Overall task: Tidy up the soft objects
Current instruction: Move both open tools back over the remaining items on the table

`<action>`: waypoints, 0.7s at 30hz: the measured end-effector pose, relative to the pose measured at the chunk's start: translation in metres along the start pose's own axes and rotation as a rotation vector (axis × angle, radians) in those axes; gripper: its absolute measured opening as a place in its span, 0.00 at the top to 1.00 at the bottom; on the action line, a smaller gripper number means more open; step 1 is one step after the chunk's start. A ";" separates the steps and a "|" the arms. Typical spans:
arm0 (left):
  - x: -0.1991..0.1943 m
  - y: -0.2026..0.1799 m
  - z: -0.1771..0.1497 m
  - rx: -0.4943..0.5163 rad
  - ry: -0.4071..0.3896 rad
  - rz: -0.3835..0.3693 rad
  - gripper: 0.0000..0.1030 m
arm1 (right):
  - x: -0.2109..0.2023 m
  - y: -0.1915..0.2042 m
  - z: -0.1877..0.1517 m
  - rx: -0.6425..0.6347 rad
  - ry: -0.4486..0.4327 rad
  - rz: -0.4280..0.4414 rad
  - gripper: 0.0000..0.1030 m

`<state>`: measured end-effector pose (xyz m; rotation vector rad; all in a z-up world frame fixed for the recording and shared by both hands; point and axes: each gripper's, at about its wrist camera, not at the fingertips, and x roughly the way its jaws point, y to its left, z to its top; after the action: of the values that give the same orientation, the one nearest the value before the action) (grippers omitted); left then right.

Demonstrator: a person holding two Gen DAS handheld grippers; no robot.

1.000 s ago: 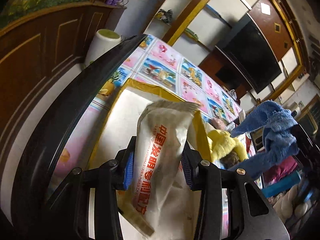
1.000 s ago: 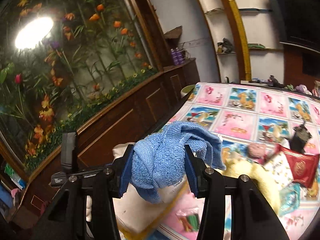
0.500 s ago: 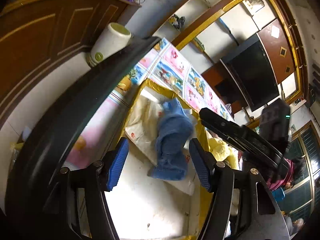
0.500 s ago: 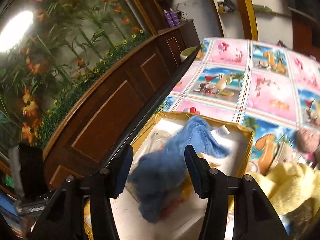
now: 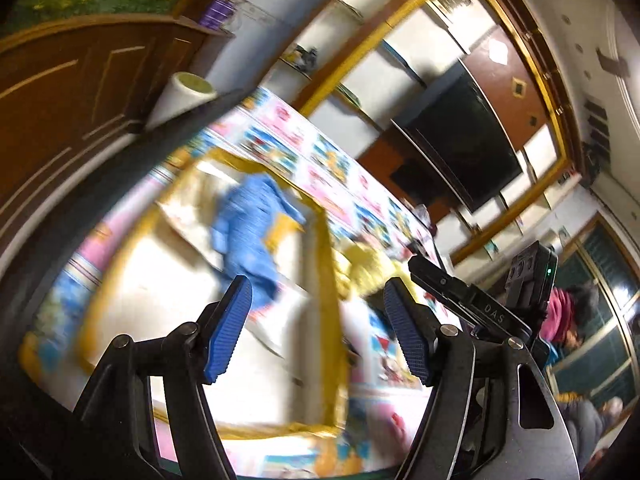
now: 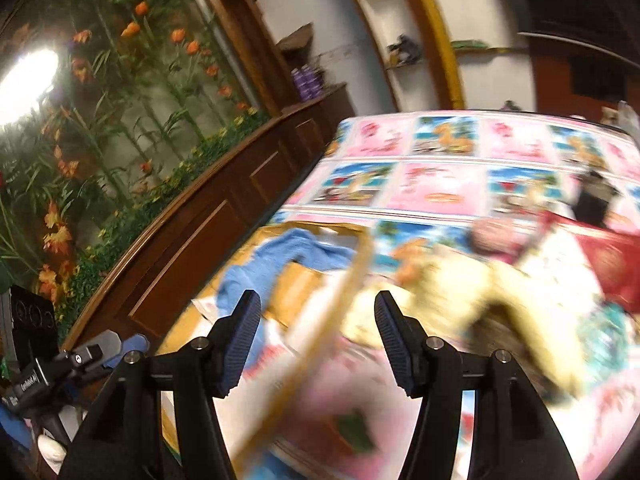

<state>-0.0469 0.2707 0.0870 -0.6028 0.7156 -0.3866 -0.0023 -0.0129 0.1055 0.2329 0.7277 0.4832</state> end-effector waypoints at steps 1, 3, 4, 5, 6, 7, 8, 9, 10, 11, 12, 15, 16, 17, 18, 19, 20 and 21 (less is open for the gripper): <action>0.005 -0.008 -0.004 0.010 0.020 -0.007 0.33 | -0.008 -0.007 -0.004 0.007 -0.010 -0.016 0.39; 0.016 -0.024 -0.014 0.028 0.065 -0.016 0.33 | -0.024 -0.024 -0.012 0.024 -0.029 -0.048 0.38; 0.021 -0.032 -0.018 0.034 0.083 -0.018 0.33 | -0.032 -0.034 -0.015 0.034 -0.034 -0.064 0.38; 0.025 -0.039 -0.023 0.044 0.096 -0.019 0.33 | -0.040 -0.044 -0.017 0.047 -0.039 -0.076 0.38; 0.025 -0.046 -0.027 0.053 0.104 -0.017 0.33 | -0.048 -0.056 -0.019 0.064 -0.047 -0.088 0.38; 0.027 -0.052 -0.032 0.060 0.112 -0.011 0.33 | -0.055 -0.066 -0.021 0.082 -0.056 -0.095 0.38; 0.028 -0.057 -0.035 0.064 0.118 -0.008 0.33 | -0.065 -0.080 -0.023 0.110 -0.066 -0.097 0.38; 0.030 -0.063 -0.038 0.069 0.125 -0.002 0.33 | -0.072 -0.092 -0.024 0.138 -0.076 -0.095 0.37; 0.031 -0.067 -0.041 0.075 0.128 0.006 0.33 | -0.080 -0.103 -0.025 0.166 -0.087 -0.091 0.37; 0.032 -0.071 -0.046 0.080 0.132 0.015 0.33 | -0.088 -0.115 -0.025 0.191 -0.101 -0.093 0.37; 0.035 -0.076 -0.051 0.083 0.137 0.023 0.33 | -0.096 -0.127 -0.025 0.212 -0.116 -0.103 0.37; 0.043 -0.080 -0.062 0.078 0.164 0.031 0.33 | -0.111 -0.158 -0.027 0.252 -0.131 -0.149 0.37; 0.047 -0.081 -0.066 0.075 0.177 0.033 0.33 | -0.113 -0.166 -0.029 0.265 -0.128 -0.159 0.37; 0.049 -0.081 -0.069 0.074 0.189 0.035 0.33 | -0.113 -0.173 -0.030 0.279 -0.121 -0.168 0.37; 0.054 -0.082 -0.072 0.075 0.202 0.036 0.33 | -0.111 -0.179 -0.030 0.292 -0.109 -0.172 0.37; 0.055 -0.083 -0.075 0.079 0.212 0.038 0.33 | -0.107 -0.183 -0.030 0.299 -0.096 -0.173 0.37; 0.057 -0.085 -0.078 0.084 0.219 0.040 0.33 | -0.102 -0.187 -0.031 0.304 -0.079 -0.174 0.37; 0.057 -0.086 -0.080 0.090 0.224 0.043 0.33 | -0.098 -0.188 -0.030 0.303 -0.067 -0.176 0.37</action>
<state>-0.0746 0.1449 0.0652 -0.4625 0.9194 -0.4484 -0.0219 -0.2235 0.0712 0.4620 0.7467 0.1947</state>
